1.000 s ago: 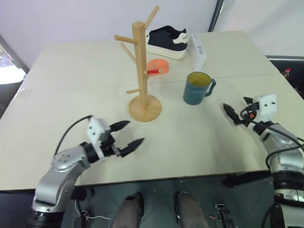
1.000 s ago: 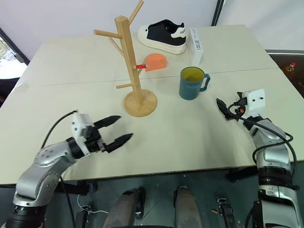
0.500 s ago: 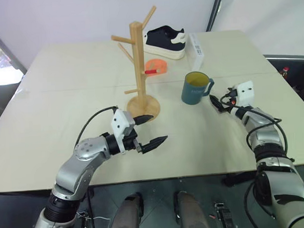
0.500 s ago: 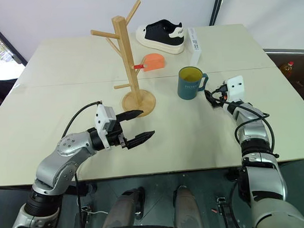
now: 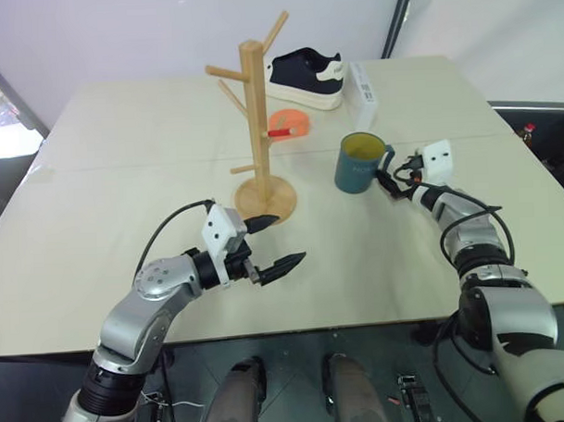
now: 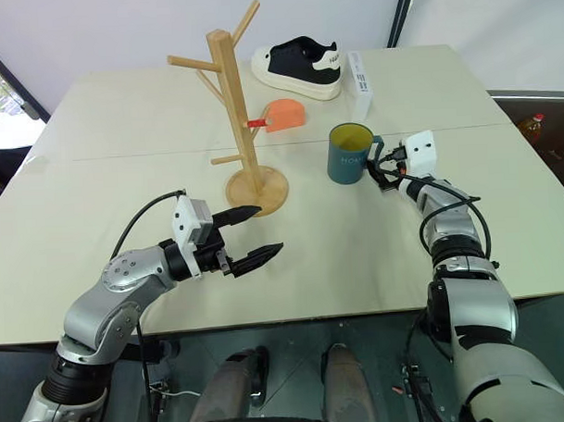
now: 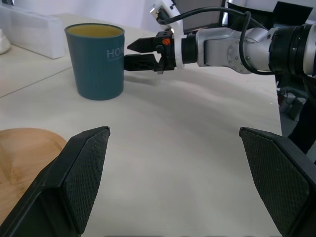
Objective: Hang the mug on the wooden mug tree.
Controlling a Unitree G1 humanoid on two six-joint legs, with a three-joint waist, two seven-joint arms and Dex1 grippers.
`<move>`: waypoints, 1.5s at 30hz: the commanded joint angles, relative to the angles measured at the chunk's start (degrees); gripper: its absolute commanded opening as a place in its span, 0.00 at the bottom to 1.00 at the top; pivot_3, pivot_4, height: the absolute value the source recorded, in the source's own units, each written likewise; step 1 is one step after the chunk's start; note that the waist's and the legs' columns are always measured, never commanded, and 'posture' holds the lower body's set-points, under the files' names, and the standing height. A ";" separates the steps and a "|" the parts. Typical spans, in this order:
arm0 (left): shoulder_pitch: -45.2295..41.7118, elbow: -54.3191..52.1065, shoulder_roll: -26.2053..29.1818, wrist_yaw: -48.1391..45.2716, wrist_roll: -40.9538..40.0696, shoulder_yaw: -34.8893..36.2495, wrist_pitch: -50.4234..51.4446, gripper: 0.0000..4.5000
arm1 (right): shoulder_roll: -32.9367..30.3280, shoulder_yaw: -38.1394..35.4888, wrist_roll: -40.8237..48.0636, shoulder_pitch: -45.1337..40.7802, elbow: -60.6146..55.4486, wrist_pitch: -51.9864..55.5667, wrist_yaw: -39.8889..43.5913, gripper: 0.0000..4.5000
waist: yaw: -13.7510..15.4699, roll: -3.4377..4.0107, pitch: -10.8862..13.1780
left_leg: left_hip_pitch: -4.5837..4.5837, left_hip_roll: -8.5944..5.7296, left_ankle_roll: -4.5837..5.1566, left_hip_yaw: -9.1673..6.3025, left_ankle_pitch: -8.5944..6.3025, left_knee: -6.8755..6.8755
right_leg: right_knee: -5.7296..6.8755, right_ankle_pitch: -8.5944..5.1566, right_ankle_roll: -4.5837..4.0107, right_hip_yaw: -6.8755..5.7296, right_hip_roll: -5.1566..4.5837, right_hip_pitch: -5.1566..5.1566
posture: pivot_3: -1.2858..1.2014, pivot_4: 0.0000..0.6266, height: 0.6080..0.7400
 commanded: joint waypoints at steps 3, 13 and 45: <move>0.00 -1.70 0.48 0.14 0.08 1.80 -1.24 1.00 | 0.62 -1.22 1.05 -2.97 1.40 -1.25 3.01 0.69 | -0.09 0.00 0.00 | 0.02 0.00 0.00 0.00 0.00 -0.01 | 0.00 0.00 0.00 0.00 0.01 0.00 | 0.52 0.24 1.00; -0.03 -0.45 0.71 0.01 0.71 2.74 -2.11 1.00 | 0.92 -2.14 1.98 -2.97 0.28 -2.51 6.98 0.00 | -0.07 0.00 0.00 | 0.05 0.00 0.00 0.01 0.00 0.00 | 0.05 0.00 0.00 0.02 0.02 0.01 | 0.52 0.24 1.00; 3.03 5.21 7.73 -5.73 -6.77 21.06 -7.75 1.00 | -8.70 19.03 -4.60 -1.59 -70.10 28.42 21.00 0.00 | 0.31 0.01 0.02 | -0.12 0.04 -0.03 0.00 -0.02 -0.07 | 0.00 -0.02 0.03 0.01 -0.11 -0.22 | 0.52 0.24 1.00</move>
